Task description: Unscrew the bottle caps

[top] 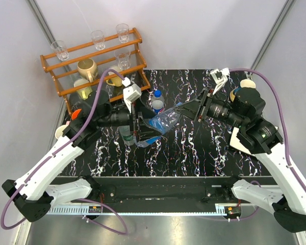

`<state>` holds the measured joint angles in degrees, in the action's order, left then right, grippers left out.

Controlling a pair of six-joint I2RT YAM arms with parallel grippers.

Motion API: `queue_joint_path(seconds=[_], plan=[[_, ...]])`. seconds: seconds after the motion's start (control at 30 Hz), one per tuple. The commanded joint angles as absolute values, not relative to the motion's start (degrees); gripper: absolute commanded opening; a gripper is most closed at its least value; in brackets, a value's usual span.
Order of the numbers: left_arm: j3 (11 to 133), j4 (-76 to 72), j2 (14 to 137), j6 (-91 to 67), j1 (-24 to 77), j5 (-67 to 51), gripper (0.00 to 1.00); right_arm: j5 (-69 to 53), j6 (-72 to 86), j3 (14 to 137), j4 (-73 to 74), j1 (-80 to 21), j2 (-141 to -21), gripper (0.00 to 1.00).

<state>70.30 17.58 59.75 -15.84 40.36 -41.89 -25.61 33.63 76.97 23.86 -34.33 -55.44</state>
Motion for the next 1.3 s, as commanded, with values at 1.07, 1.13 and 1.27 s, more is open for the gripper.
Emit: queue_joint_path(seconds=[1.07, 1.13, 1.27], plan=[[65.57, 14.68, 59.94, -8.79, 44.29, -36.40, 0.60, -16.54, 34.10, 77.96, 21.71, -34.10, -54.50, 0.87], [65.22, 13.80, 59.85, -8.18, 45.26, -31.48, 0.60, -14.25, 34.71, 78.05, 20.57, -34.10, -53.79, 0.89], [65.65, 12.57, 59.85, -5.81, 51.04, -20.24, 0.57, -9.42, 36.30, 78.66, 19.25, -34.10, -53.52, 0.89]])
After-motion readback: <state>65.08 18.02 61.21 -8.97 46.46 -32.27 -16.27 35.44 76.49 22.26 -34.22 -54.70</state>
